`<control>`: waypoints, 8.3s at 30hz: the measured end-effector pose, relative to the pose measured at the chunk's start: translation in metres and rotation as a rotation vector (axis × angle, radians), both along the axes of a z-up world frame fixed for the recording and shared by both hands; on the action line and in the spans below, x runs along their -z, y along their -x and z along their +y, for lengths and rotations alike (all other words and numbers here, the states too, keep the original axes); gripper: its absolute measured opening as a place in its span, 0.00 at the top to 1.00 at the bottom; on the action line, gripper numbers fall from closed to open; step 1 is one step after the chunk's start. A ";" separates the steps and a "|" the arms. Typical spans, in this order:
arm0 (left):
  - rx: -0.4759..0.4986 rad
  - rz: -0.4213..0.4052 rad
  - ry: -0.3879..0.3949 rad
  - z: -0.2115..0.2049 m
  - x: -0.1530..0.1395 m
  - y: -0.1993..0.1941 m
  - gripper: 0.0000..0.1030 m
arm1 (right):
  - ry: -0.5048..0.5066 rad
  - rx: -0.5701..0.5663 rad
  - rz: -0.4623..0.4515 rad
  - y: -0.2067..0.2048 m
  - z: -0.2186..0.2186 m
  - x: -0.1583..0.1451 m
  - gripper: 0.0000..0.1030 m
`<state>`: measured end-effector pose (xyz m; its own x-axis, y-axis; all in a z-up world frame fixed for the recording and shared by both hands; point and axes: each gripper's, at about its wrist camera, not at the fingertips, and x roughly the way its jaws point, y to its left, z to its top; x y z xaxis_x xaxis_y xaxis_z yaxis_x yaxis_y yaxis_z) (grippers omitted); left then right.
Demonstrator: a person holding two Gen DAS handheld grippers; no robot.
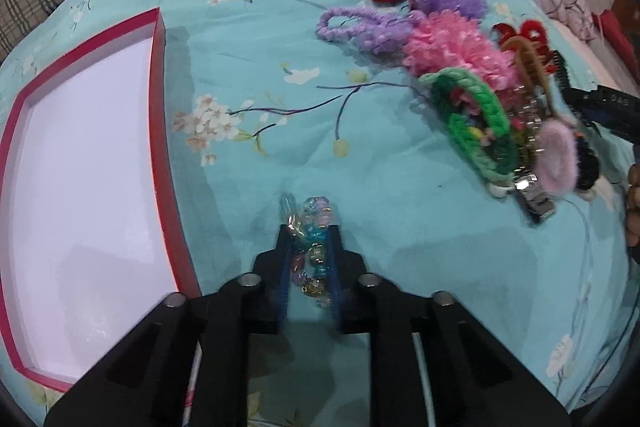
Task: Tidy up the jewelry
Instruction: 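Grasp the beaded heart bracelet with the left tool while the right tool grasps the black comb, then carry bracelet and comb into the white box and open both tools, then grasp the green braided band with the left tool while the right tool grasps the red flower clip, then lower green band and red flower clip into the box and open both tools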
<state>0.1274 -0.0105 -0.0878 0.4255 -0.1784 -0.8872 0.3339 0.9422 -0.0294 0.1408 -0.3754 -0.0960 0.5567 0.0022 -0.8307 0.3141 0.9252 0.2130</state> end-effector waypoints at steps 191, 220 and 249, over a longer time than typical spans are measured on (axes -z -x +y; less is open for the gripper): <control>-0.174 -0.058 0.318 0.053 -0.057 0.000 0.93 | -0.198 -0.408 -0.215 -0.008 0.161 -0.085 0.87; -0.433 -0.117 0.263 0.209 -0.056 -0.029 0.93 | -0.312 -0.702 -0.129 -0.067 0.357 -0.058 0.87; -0.465 -0.042 0.177 0.223 -0.019 -0.054 0.62 | -0.267 -0.711 -0.036 -0.097 0.396 -0.015 0.50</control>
<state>0.1809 0.2129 -0.0685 0.5310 -0.1080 -0.8405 -0.1157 0.9733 -0.1982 0.2377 0.0203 -0.0809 0.3730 0.5686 -0.7332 -0.3498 0.8181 0.4565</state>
